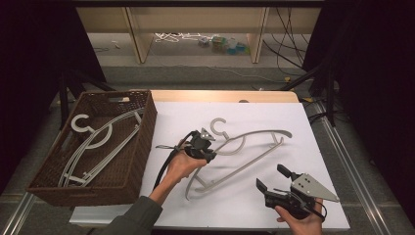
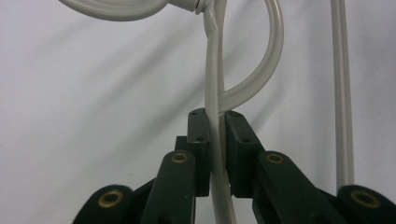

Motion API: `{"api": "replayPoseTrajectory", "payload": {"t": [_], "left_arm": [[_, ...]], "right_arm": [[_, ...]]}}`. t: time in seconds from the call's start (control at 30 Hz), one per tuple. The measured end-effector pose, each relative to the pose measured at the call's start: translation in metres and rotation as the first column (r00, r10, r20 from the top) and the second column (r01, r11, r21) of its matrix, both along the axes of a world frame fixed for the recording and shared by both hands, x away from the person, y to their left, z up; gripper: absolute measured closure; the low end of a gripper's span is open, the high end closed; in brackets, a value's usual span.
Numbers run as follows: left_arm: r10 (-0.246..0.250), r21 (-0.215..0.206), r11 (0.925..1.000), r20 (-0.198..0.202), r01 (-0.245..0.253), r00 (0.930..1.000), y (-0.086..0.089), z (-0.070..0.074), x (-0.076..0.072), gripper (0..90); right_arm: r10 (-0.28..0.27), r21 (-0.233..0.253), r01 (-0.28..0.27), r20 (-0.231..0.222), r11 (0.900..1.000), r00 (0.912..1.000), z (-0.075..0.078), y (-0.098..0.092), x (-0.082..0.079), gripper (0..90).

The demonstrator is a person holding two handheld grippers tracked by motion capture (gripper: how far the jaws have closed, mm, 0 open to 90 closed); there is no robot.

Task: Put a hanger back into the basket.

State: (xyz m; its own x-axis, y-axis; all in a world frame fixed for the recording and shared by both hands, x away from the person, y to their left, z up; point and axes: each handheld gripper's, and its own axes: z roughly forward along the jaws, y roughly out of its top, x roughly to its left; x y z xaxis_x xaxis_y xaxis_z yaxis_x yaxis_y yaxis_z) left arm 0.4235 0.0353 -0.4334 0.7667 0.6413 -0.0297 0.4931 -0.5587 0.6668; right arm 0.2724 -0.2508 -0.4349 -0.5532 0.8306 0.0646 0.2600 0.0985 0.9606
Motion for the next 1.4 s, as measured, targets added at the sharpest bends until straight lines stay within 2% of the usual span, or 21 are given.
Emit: {"api": "replayPoseTrajectory", "payload": {"t": [0.07, 0.23, 0.37, 0.4, 0.43, 0.47, 0.5, 0.53, 0.57, 0.6, 0.63, 0.7, 0.77, 0.87, 0.9, 1.03, 1.2, 1.3, 1.33, 1.37, 1.4], "left_arm": [[-0.009, -0.022, 0.9997, 0.002, 0.009, 1.0000, 0.006, 0.008, 0.002, 81.5], [0.007, -0.031, 0.9995, 0.030, -0.006, 0.9995, 0.014, 0.019, 0.004, 81.7], [0.014, -0.042, 0.9990, 0.038, -0.013, 0.9992, 0.019, 0.027, 0.005, 81.8], [0.035, -0.051, 0.9982, 0.052, -0.032, 0.9980, 0.022, 0.034, 0.005, 81.8], [0.037, -0.048, 0.9982, 0.054, -0.034, 0.9978, 0.023, 0.037, 0.005, 81.8], [0.037, -0.048, 0.9982, 0.054, -0.034, 0.9978, 0.023, 0.037, 0.005, 81.8], [0.039, -0.052, 0.9980, 0.067, -0.036, 0.9970, 0.026, 0.046, 0.003, 81.8], [0.039, -0.052, 0.9980, 0.067, -0.036, 0.9970, 0.026, 0.046, 0.003, 81.8], [0.029, -0.061, 0.9979, 0.074, -0.025, 0.9968, 0.029, 0.056, 0.002, 81.8], [0.030, -0.058, 0.9980, 0.083, -0.025, 0.9961, 0.030, 0.061, 0.001, 81.9], [0.030, -0.058, 0.9980, 0.083, -0.025, 0.9961, 0.030, 0.061, 0.001, 81.8], [0.031, -0.055, 0.9982, 0.113, -0.025, 0.9931, 0.036, 0.077, -0.001, 81.8], [0.033, -0.061, 0.9978, 0.119, -0.026, 0.9923, 0.039, 0.082, -0.001, 81.9], [0.048, -0.062, 0.9973, 0.138, -0.040, 0.9893, 0.050, 0.096, 0.001, 81.9], [0.061, -0.076, 0.9958, 0.140, -0.051, 0.9883, 0.058, 0.104, 0.002, 81.9], [0.072, -0.072, 0.9955, 0.157, -0.062, 0.9850, 0.072, 0.117, 0.003, 81.9], [0.094, -0.103, 0.9916, 0.152, -0.079, 0.9839, 0.089, 0.124, 0.000, 82.0], [0.121, -0.140, 0.9850, 0.143, -0.101, 0.9823, 0.112, 0.130, 0.000, 82.0], [0.121, -0.140, 0.9850, 0.143, -0.101, 0.9823, 0.112, 0.130, 0.000, 82.0], [0.146, -0.158, 0.9798, 0.141, -0.123, 0.9792, 0.124, 0.134, -0.001, 82.0], [0.146, -0.158, 0.9798, 0.141, -0.123, 0.9792, 0.124, 0.134, -0.001, 82.0]], "right_arm": [[-0.005, 0.007, 0.005, 0.008, 1.000, 1.0000, 0.000, 0.000, 0.000, 16.4], [-0.009, -0.013, 0.009, 0.005, 1.000, 0.9999, 0.001, 0.000, -0.001, 16.3], [-0.002, 0.006, 0.002, 0.008, 1.000, 1.0000, 0.000, 0.000, 0.000, 16.3], [-0.002, 0.007, 0.002, 0.008, 1.000, 1.0000, 0.000, 0.000, 0.000, 16.3], [-0.009, -0.020, 0.009, -0.007, 1.000, 0.9999, 0.002, -0.001, -0.001, 16.3], [-0.009, -0.020, 0.009, -0.007, 1.000, 0.9999, 0.002, -0.001, -0.001, 16.3], [-0.009, -0.017, 0.009, -0.004, 1.000, 1.0000, 0.001, -0.001, -0.001, 16.3], [-0.009, -0.017, 0.009, -0.004, 1.000, 1.0000, 0.001, -0.001, -0.001, 16.3], [-0.007, -0.005, 0.007, 0.005, 1.000, 1.0000, 0.000, -0.001, -0.001, 16.2], [-0.007, -0.018, 0.007, -0.003, 1.000, 1.0000, 0.001, -0.002, -0.001, 16.3], [-0.007, -0.007, 0.007, 0.006, 1.000, 1.0000, 0.001, -0.001, -0.001, 16.2], [-0.012, -0.021, 0.012, -0.006, 1.000, 0.9999, 0.002, -0.001, -0.001, 16.2], [-0.011, -0.011, 0.011, 0.005, 1.000, 0.9999, 0.001, -0.001, -0.001, 16.2], [-0.011, -0.011, 0.011, 0.008, 1.000, 0.9999, 0.001, -0.001, -0.001, 16.2], [-0.010, -0.015, 0.010, 0.007, 1.000, 0.9999, 0.000, -0.001, -0.001, 16.2], [-0.006, -0.005, 0.006, 0.003, 1.000, 1.0000, 0.000, 0.001, -0.001, 16.2], [-0.011, -0.015, 0.011, 0.005, 1.000, 0.9999, 0.000, 0.001, -0.001, 16.2], [0.000, 0.001, 0.000, 0.005, 1.000, 1.0000, -0.001, 0.002, 0.000, 16.2], [-0.001, -0.004, 0.001, 0.009, 1.000, 1.0000, -0.001, 0.002, 0.000, 16.2], [-0.007, -0.021, 0.007, -0.004, 1.000, 1.0000, 0.001, 0.001, -0.002, 16.2], [-0.011, -0.013, 0.012, 0.008, 1.000, 0.9999, 0.000, 0.002, -0.001, 16.2]]}}
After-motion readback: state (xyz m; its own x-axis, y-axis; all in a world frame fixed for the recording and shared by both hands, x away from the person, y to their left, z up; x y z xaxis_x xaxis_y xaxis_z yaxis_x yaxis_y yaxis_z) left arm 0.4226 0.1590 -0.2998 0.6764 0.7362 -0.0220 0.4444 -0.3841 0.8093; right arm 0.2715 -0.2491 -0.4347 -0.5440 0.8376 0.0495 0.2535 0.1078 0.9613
